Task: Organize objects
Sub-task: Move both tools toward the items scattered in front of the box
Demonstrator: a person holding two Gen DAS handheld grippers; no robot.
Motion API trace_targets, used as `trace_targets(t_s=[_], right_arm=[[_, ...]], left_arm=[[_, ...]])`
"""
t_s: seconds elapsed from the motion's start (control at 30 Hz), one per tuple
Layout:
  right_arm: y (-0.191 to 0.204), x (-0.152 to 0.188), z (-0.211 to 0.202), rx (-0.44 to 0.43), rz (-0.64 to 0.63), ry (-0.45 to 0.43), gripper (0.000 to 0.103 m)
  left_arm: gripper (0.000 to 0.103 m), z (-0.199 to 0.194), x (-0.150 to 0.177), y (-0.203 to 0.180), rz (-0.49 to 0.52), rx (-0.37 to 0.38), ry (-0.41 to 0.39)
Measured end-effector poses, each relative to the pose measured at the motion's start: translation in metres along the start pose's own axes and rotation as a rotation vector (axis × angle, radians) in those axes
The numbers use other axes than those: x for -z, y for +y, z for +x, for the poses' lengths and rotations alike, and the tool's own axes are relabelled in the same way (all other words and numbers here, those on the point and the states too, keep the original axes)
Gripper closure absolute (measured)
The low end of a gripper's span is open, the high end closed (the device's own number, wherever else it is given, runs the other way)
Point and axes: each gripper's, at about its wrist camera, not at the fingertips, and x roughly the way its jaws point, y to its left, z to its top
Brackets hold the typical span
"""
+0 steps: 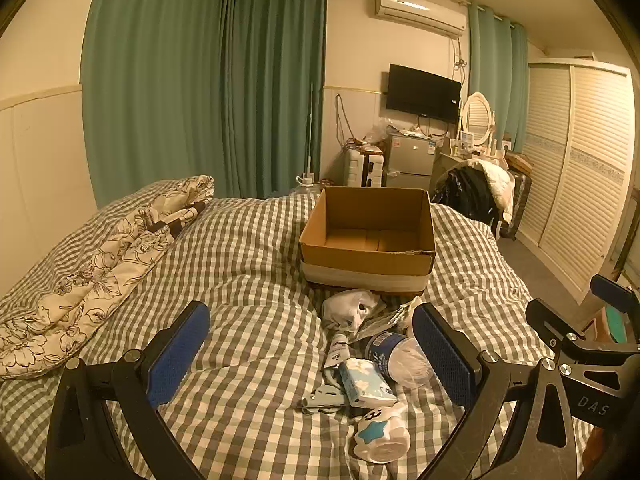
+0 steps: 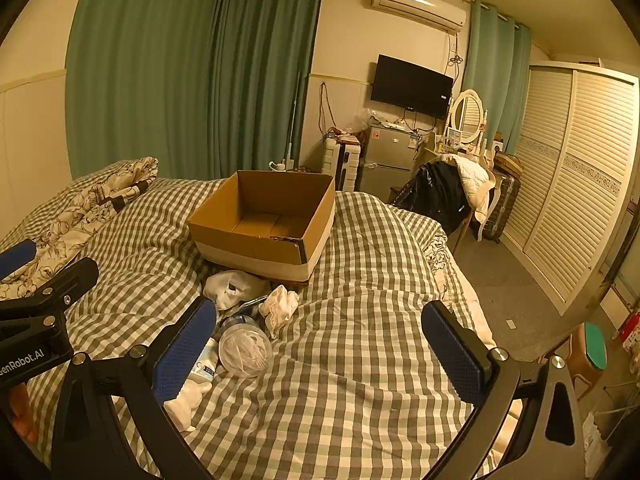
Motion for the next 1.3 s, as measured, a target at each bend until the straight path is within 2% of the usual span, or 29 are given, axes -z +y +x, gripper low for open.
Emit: trace_targets(t_s=[1.3], right_arm=[[0.0024,0.0017,-0.0001,-0.004,-0.005,0.003,0.000]], left_arm=[[0.000,-0.0043,-0.0004,-0.0047,0.010,-0.006,-0.001]])
